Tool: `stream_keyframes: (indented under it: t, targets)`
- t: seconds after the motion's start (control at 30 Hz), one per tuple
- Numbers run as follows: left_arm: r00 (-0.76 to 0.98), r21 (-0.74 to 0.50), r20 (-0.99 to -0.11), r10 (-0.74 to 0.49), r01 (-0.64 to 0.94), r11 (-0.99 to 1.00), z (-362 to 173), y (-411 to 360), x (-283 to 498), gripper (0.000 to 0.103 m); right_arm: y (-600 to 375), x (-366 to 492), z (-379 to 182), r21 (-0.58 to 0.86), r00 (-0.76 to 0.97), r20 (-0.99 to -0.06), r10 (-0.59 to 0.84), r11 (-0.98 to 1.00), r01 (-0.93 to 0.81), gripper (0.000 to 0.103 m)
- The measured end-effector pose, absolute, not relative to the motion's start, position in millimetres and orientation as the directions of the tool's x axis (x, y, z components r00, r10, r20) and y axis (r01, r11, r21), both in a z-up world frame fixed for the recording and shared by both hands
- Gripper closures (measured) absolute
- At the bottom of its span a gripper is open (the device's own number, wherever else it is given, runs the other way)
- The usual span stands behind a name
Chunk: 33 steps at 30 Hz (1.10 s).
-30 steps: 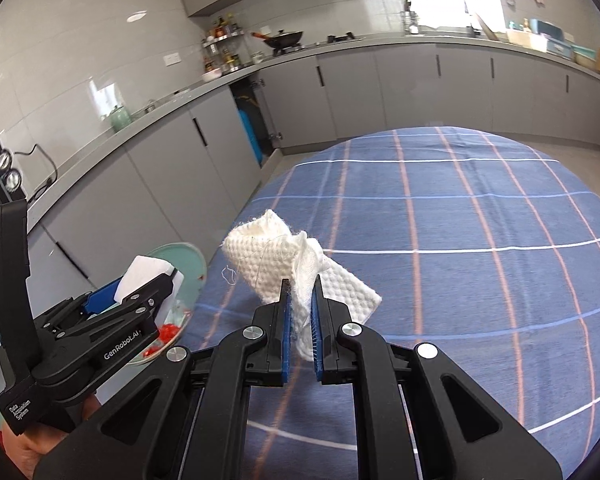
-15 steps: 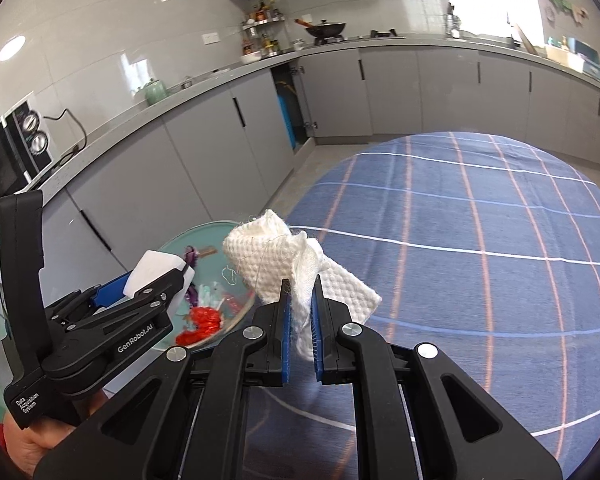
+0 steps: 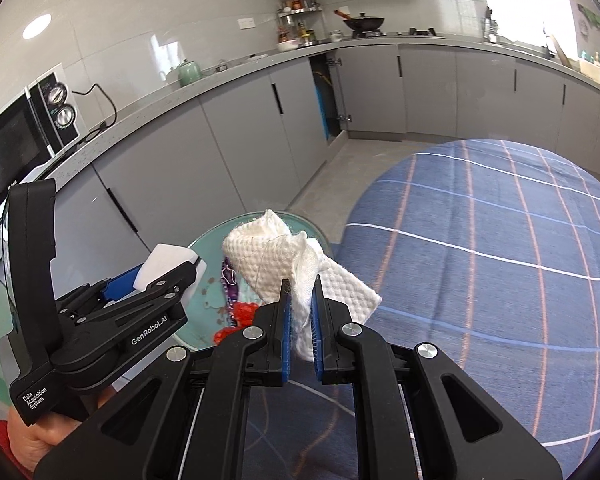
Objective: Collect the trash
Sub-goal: 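Carry the white sponge and mesh cloth over the teal bin with both tools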
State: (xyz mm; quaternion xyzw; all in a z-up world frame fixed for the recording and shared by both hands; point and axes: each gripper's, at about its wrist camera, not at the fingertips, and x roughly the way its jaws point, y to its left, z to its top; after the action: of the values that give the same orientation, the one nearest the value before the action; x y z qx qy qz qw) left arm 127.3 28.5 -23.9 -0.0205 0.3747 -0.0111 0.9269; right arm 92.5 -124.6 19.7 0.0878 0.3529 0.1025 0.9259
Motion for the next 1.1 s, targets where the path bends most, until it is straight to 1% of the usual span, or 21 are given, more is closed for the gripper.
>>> stream_keyframes:
  t: [0.57, 1.1]
  targets:
    - [0.717, -0.060, -0.697, -0.013, -0.040, 0.997, -26.5, 55.2, 142.6, 0.047, -87.3, 118.1, 21.4, 0.240, 0.721, -0.629, 0.290, 0.955, -0.175, 0.093]
    - [0.708, -0.057, -0.706, -0.025, -0.022, 0.998, -29.6, 48.9, 173.7, 0.047, -91.7, 142.6, 12.0, 0.261, 0.720, -0.639, 0.270, 0.957, -0.127, 0.093]
